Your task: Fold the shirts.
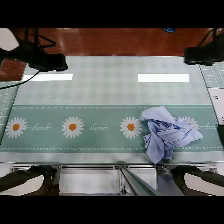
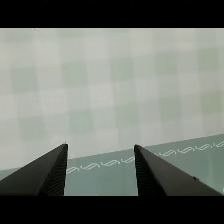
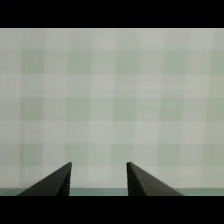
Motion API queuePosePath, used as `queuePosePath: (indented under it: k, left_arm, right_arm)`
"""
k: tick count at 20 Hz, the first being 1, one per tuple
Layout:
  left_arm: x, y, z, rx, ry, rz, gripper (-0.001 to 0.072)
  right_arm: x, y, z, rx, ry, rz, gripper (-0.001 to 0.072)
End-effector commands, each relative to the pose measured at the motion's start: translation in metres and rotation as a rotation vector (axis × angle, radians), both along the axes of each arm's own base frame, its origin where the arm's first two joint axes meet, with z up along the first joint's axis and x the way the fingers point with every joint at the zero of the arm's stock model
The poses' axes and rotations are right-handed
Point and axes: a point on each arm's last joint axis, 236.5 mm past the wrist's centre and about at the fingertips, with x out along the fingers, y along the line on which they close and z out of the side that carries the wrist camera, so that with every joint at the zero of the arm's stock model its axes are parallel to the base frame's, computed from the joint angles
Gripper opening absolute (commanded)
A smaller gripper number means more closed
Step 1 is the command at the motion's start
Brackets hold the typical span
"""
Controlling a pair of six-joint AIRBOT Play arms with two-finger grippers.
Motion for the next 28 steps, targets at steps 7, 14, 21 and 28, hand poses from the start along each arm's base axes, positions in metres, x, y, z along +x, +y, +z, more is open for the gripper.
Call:
queuePosePath:
  k: [7, 14, 21, 28]
  left_arm:
    - [-0.124, -0.043, -0.050, -0.131, 0.038, -0.064, 0.0509]
    - [-0.159, -0.065, -0.094, -0.153, 0.152, -0.117, 0.0509]
    - [-0.132, -0.058, -0.088, -0.175, 0.068, -0.046, 0.0509]
    - [-0.134, 0.044, -0.058, -0.194, 0.046, 0.249, 0.0509]
  right_arm:
    - [-0.190, 0.039, -0.099, 0.208, 0.282, 0.005, 0.0404]
    - [-0.256, 0.063, -0.207, 0.203, 0.531, 0.014, 0.0404]
    - [-0.231, 0.112, -0.226, 0.385, 0.510, 0.140, 0.0023]
    - [-0.127, 0.118, -0.019, 0.326, 0.005, 0.298, 0.0021]
